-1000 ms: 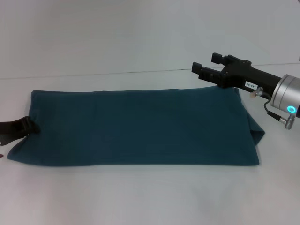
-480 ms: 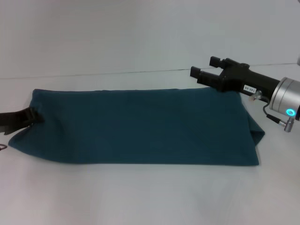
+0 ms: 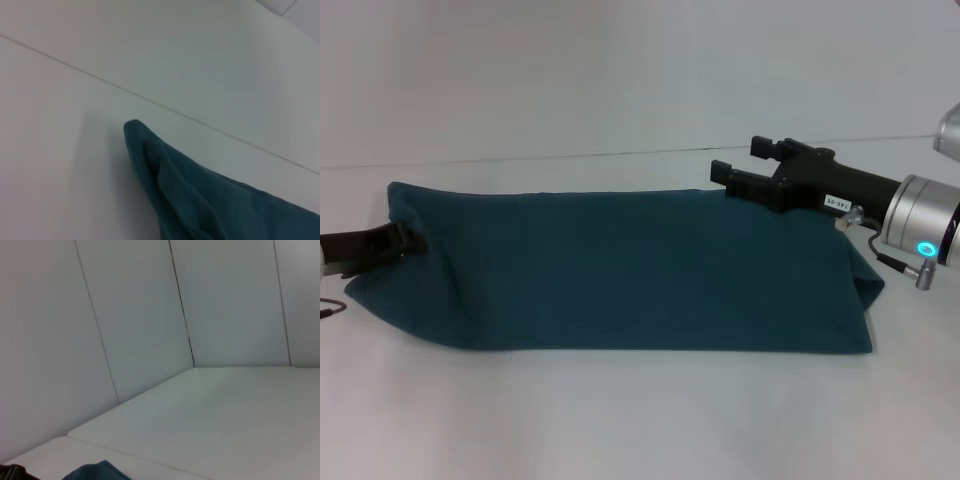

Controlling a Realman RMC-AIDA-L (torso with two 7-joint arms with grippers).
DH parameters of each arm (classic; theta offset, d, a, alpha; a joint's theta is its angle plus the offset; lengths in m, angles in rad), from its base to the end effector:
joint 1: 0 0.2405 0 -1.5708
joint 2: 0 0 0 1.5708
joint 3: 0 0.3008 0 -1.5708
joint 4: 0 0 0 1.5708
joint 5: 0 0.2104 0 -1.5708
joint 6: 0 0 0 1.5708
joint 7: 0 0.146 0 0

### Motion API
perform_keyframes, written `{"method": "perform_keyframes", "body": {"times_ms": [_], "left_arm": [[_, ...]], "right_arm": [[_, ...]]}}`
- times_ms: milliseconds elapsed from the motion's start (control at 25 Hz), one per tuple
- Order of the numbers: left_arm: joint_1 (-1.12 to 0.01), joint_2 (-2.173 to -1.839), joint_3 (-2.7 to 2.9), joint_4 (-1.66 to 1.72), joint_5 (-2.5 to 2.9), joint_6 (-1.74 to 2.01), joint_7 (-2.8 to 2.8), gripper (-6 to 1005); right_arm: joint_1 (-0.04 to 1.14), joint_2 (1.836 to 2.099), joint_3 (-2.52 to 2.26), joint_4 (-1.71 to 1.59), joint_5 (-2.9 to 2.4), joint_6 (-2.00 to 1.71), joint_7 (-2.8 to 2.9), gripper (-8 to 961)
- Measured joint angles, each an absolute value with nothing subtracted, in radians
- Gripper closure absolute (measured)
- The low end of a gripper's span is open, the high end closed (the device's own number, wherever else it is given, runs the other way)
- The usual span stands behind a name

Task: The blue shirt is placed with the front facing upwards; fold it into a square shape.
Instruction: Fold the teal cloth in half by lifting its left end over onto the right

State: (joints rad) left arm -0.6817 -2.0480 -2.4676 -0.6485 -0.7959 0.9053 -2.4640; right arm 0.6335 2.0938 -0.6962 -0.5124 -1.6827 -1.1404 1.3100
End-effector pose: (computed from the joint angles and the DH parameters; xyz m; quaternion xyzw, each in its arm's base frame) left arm -0.3340 0.4481 0.0061 -0.6935 -0.6220 -0.1648 0.3239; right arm 0.2778 0.4251 -0.0249 -0.8623 0.2682 0.3046 0.3028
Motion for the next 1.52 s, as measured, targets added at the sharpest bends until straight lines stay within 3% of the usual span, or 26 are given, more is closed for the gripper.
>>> {"method": "perform_keyframes", "body": {"times_ms": [880, 1520], "left_arm": [[-0.674, -2.103, -2.465, -0.771, -0.841, 1.009, -2.433, 945], [-0.666, -2.112, -2.466, -0.833, -0.955, 1.123, -2.401, 946]], "right_arm": [[0.685, 2.097, -0.864, -0.424, -1.679, -1.008, 1.306, 69], [0.793, 2.107, -0.904, -0.293, -1.678, -0.88, 1.245, 69]]}}
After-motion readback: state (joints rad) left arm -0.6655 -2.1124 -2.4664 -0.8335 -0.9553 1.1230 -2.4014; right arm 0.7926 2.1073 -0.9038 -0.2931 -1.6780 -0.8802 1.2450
